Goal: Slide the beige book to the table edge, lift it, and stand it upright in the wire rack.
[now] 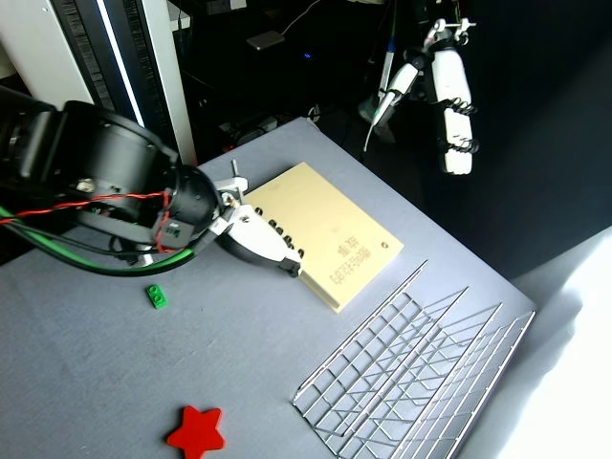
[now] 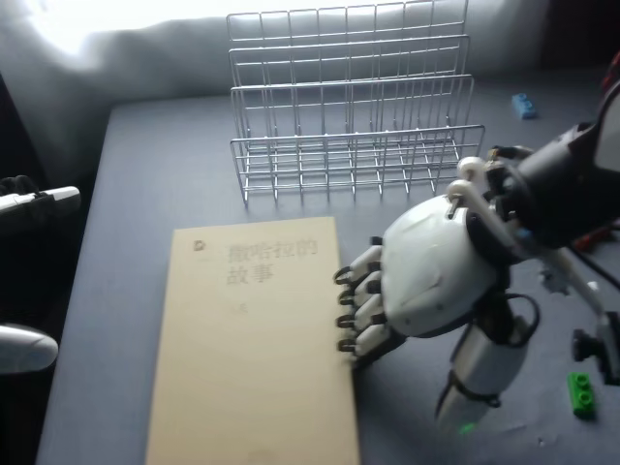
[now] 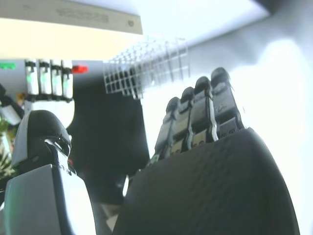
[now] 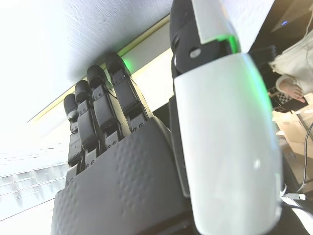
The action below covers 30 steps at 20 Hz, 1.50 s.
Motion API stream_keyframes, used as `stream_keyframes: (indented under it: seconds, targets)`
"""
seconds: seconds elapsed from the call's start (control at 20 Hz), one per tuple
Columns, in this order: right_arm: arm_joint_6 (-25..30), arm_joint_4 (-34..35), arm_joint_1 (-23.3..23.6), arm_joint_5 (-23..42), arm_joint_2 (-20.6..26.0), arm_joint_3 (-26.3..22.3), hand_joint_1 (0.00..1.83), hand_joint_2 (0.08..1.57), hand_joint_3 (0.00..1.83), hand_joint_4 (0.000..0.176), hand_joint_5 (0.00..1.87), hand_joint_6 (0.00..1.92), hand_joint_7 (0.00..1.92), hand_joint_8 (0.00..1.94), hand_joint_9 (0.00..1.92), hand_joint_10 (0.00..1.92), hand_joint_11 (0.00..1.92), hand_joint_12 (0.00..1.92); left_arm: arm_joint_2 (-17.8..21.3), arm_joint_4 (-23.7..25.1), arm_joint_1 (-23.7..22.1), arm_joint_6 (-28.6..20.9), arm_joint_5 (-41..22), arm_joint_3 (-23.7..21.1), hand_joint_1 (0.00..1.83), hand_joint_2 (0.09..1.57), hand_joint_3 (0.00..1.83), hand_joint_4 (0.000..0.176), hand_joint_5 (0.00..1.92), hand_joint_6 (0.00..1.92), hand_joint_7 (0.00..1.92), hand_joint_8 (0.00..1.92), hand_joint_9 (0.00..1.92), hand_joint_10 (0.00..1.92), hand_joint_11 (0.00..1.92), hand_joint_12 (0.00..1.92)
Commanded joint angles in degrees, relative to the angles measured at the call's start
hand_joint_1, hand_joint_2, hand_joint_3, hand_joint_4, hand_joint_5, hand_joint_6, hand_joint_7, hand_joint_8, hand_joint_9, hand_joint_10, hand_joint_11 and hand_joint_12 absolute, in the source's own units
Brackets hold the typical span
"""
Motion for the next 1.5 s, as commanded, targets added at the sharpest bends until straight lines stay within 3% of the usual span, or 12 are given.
stream_keyframes:
  seconds: [0.0, 0.25, 0.4, 0.45, 0.65, 0.8, 0.9, 1.0, 1.2, 1.3, 1.35, 1.45]
  targets:
    - [0.5, 1.6, 0.3, -2.9, -0.2, 0.2, 0.09, 1.11, 0.00, 0.000, 0.18, 0.01, 0.18, 0.00, 0.15, 0.00, 0.00, 0.44, 0.5, -7.3, 1.0, 0.4, -8.7, 0.3, 0.67, 0.99, 0.01, 0.000, 0.00, 0.00, 0.00, 0.00, 0.00, 0.00, 0.00, 0.00]
    - [0.5, 1.6, 0.8, -2.9, -3.3, 1.9, 0.07, 1.13, 0.00, 0.000, 0.16, 0.00, 0.17, 0.00, 0.15, 0.00, 0.00, 0.45, 0.2, -6.3, 1.7, 0.6, -6.9, -0.1, 0.75, 1.02, 0.01, 0.000, 0.00, 0.00, 0.00, 0.00, 0.00, 0.00, 0.00, 0.00]
    - [-0.1, 1.6, 1.4, -3.0, -4.6, 2.8, 0.07, 1.14, 0.01, 0.000, 0.15, 0.00, 0.15, 0.00, 0.14, 0.00, 0.00, 0.40, 0.1, -9.3, -0.1, -3.0, 5.6, 1.2, 0.75, 1.03, 0.01, 0.000, 0.00, 0.00, 0.00, 0.00, 0.00, 0.00, 0.00, 0.00]
    - [-0.1, 1.6, 1.7, -3.1, -5.5, 3.4, 0.07, 1.14, 0.00, 0.000, 0.16, 0.00, 0.16, 0.00, 0.15, 0.00, 0.00, 0.47, -0.1, -10.6, -1.5, -5.2, 10.1, 2.2, 0.81, 1.03, 0.01, 0.000, 0.00, 0.00, 0.00, 0.00, 0.00, 0.00, 0.00, 0.00]
    - [0.2, 1.6, 2.3, -3.7, -7.7, 4.8, 0.10, 1.14, 0.00, 0.000, 0.18, 0.00, 0.18, 0.00, 0.16, 0.00, 0.00, 0.43, -0.2, -8.7, -3.0, -10.8, 16.3, 4.2, 0.74, 1.01, 0.00, 0.000, 0.00, 0.00, 0.00, 0.00, 0.00, 0.00, 0.00, 0.00]
    - [0.5, 1.7, 2.4, -4.3, -9.1, 5.5, 0.10, 1.14, 0.00, 0.000, 0.17, 0.00, 0.18, 0.00, 0.16, 0.00, 0.00, 0.46, 0.2, -2.6, -4.8, -24.7, 20.9, 5.1, 0.67, 0.99, 0.00, 0.000, 0.00, 0.00, 0.00, 0.00, 0.00, 0.00, 0.00, 0.00]
    - [0.8, 1.7, 2.3, -5.3, -9.8, 5.6, 0.11, 1.13, 0.00, 0.000, 0.23, 0.01, 0.21, 0.01, 0.19, 0.01, 0.00, 0.55, 0.2, 3.5, -5.8, -38.1, 24.0, 6.6, 0.62, 0.97, 0.00, 0.000, 0.00, 0.00, 0.00, 0.00, 0.00, 0.00, 0.00, 0.00]
    - [1.0, 1.7, 2.4, -5.8, -10.5, 5.7, 0.10, 1.14, 0.00, 0.000, 0.18, 0.00, 0.17, 0.00, 0.15, 0.00, 0.00, 0.48, 0.2, 6.8, -7.2, -45.5, 27.2, 7.3, 0.57, 0.97, 0.00, 0.000, 0.00, 0.00, 0.00, 0.00, 0.00, 0.00, 0.00, 0.00]
    - [2.1, 1.7, 2.5, -6.0, -12.1, 5.8, 0.06, 1.15, 0.00, 0.000, 0.15, 0.00, 0.15, 0.00, 0.14, 0.00, 0.00, 0.40, 0.2, 20.7, -9.7, -62.6, 31.7, 8.9, 0.48, 0.98, 0.00, 0.000, 0.00, 0.00, 0.00, 0.00, 0.00, 0.00, 0.00, 0.00]
    - [2.2, 1.7, 2.6, -6.3, -12.7, 5.8, 0.07, 1.15, 0.00, 0.000, 0.17, 0.00, 0.16, 0.00, 0.15, 0.00, 0.00, 0.46, 0.2, 28.6, -11.7, -72.8, 34.9, 9.3, 0.47, 0.97, 0.00, 0.000, 0.00, 0.00, 0.00, 0.00, 0.00, 0.00, 0.00, 0.00]
    - [2.3, 1.7, 2.6, -6.3, -12.9, 5.8, 0.05, 1.15, 0.00, 0.000, 0.17, 0.00, 0.16, 0.00, 0.15, 0.00, 0.00, 0.44, 0.2, 28.9, -12.0, -73.9, 35.3, 9.4, 0.46, 0.97, 0.00, 0.000, 0.00, 0.00, 0.00, 0.00, 0.00, 0.00, 0.00, 0.00]
    - [2.5, 1.7, 2.6, -6.9, -13.4, 5.8, 0.07, 1.15, 0.00, 0.000, 0.19, 0.00, 0.18, 0.00, 0.16, 0.00, 0.00, 0.46, 0.2, 36.9, -13.7, -84.3, 38.5, 9.8, 0.45, 0.98, 0.00, 0.000, 0.00, 0.00, 0.00, 0.00, 0.00, 0.00, 0.00, 0.00]
